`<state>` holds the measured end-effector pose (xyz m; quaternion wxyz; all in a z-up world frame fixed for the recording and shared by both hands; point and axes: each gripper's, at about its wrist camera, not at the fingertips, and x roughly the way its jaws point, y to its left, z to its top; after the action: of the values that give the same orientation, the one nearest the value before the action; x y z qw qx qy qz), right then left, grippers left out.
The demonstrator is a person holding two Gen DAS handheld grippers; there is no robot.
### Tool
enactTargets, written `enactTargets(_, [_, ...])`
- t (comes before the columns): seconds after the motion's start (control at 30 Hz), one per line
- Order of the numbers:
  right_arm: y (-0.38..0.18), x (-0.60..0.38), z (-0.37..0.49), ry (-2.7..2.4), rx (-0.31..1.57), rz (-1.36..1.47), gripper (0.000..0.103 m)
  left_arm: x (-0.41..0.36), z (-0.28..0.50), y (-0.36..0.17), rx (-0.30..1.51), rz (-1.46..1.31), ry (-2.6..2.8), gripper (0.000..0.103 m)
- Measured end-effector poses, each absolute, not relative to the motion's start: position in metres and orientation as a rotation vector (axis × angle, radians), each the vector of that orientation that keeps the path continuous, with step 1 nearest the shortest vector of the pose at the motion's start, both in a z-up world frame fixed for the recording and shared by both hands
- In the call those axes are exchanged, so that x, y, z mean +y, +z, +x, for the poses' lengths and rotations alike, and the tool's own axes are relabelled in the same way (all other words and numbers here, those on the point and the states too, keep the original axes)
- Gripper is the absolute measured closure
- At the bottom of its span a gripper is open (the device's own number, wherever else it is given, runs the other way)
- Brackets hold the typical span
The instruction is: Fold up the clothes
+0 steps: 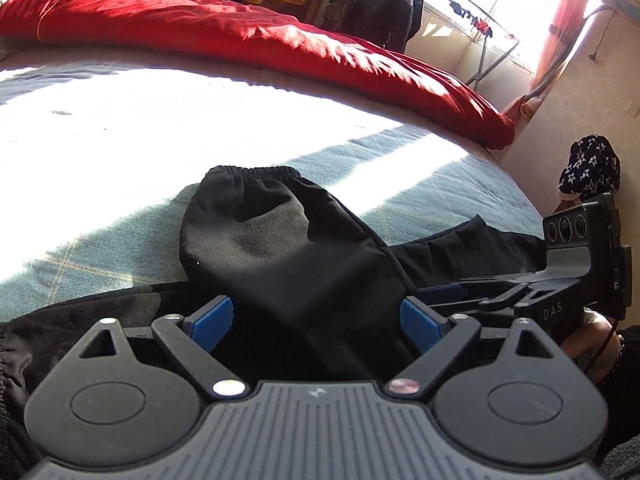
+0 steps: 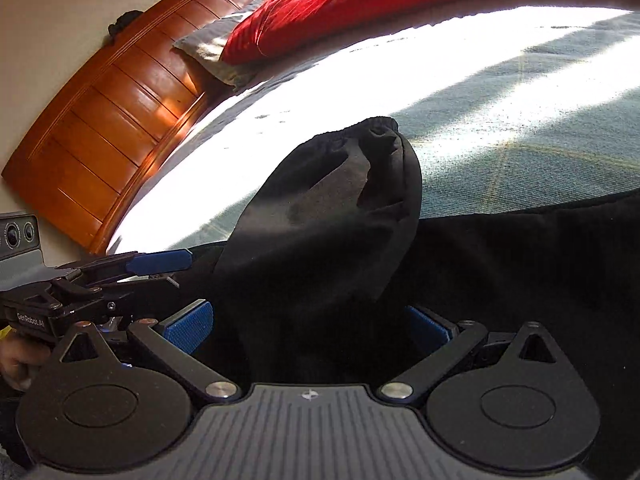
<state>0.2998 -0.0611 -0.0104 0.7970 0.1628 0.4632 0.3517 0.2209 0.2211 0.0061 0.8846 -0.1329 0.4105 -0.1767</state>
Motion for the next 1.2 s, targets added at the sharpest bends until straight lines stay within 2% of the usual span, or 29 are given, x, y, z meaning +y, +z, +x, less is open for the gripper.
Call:
enactTargets(0.27, [0.010,-0.018,0.293,0.885,0.973,0.302,0.000,0.249,0.215,-0.006,0.882,-0.392,-0.257,0.012])
enactTargets(0.53, [0.033,0.020,0.265,1.029,0.968,0.191,0.000,0.270,0.204,0.003,0.828,-0.442,-0.201,0.009])
enactTargets(0.83, [0.008,0.064,0.236,1.245,1.137,0.136,0.000,0.269,0.201,-0.006,0.843,-0.461,-0.166,0.009])
enactTargets(0.97, [0.004,0.052,0.238,1.210,1.160,0.122,0.000,0.269,0.199,-0.013,0.853,-0.477,-0.161,0.009])
enactTargets(1.2, [0.005,-0.007,0.277,1.052,1.120,0.332,0.000,0.271,0.206,-0.011,0.854,-0.485,-0.185,0.009])
